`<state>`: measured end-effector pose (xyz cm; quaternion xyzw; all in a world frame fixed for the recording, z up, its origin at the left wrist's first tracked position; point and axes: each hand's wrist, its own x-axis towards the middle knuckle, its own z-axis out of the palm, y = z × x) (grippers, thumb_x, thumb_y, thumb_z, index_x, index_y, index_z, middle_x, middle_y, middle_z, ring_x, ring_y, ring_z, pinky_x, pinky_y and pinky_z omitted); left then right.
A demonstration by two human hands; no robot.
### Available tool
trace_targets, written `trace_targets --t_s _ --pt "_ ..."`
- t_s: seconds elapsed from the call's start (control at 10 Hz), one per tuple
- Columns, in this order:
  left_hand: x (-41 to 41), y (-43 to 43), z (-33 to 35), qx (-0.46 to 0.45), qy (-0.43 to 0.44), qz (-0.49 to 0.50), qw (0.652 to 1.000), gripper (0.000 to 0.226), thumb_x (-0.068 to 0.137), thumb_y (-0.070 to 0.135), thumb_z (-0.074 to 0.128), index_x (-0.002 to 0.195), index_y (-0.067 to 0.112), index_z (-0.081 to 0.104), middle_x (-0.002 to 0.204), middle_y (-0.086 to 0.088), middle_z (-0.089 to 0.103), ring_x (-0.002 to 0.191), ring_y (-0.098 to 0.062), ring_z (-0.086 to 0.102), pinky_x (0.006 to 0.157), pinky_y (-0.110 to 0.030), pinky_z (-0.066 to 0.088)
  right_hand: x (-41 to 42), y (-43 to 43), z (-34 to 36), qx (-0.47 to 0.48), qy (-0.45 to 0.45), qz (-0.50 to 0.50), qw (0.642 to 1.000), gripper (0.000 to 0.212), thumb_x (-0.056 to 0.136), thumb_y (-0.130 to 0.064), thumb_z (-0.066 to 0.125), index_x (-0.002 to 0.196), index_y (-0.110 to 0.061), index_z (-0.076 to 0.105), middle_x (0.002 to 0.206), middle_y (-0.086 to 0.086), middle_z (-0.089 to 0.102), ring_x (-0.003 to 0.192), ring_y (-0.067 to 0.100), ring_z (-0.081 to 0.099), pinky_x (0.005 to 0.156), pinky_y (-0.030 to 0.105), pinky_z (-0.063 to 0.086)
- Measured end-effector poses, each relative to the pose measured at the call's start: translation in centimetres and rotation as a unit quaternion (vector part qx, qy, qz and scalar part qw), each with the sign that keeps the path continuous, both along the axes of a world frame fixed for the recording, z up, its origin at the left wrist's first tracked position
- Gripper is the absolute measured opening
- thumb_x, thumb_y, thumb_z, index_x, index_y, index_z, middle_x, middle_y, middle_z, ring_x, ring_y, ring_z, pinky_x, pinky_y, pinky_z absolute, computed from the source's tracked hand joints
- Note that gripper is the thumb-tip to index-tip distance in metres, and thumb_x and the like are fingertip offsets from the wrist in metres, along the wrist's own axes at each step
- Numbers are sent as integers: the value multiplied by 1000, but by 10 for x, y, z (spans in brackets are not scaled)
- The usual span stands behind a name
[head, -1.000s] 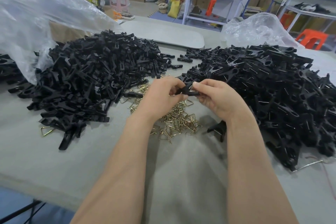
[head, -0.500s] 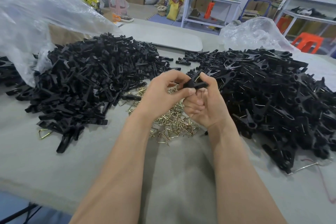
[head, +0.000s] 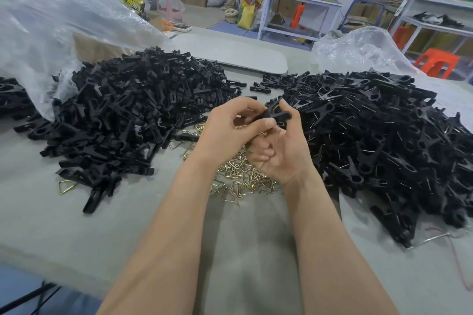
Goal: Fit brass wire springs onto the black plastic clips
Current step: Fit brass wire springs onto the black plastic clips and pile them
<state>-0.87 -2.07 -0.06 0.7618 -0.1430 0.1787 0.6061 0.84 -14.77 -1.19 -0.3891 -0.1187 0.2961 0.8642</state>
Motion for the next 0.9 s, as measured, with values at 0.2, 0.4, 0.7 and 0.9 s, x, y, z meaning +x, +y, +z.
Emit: trace_targets --t_s 0.2,0.4,0.7,0.9 --pt "0 0 0 -4 -2 -8 1000 16 81 20 74 87 32 67 65 9 48 62 1 47 67 -15 40 -4 7 5 16 23 -22 999 51 72 -59 55 77 -9 62 39 -10 34 30 2 29 33 14 27" --pt "-3 0 2 -54 19 -22 998 15 81 16 74 89 27 68 68 5 45 59 -2 52 50 -18 49 -6 18 6 48 30 -46 997 49 70 -59 54 66 -10 65 35 -11 32 27 2 28 31 12 24" --pt "-5 -3 3 -93 37 -45 994 17 81 14 73 92 26 69 72 3 46 62 -24 60 46 -32 56 -8 23 9 59 32 -81 994 50 72 -56 51 60 -10 64 34 -11 29 26 2 25 29 12 20" --pt "-6 -6 4 -125 48 -60 989 19 82 9 71 90 27 68 73 4 45 57 -25 61 43 -31 55 -9 25 10 61 35 -95 993 49 71 -57 53 58 -12 65 34 -12 29 27 3 25 30 12 19"
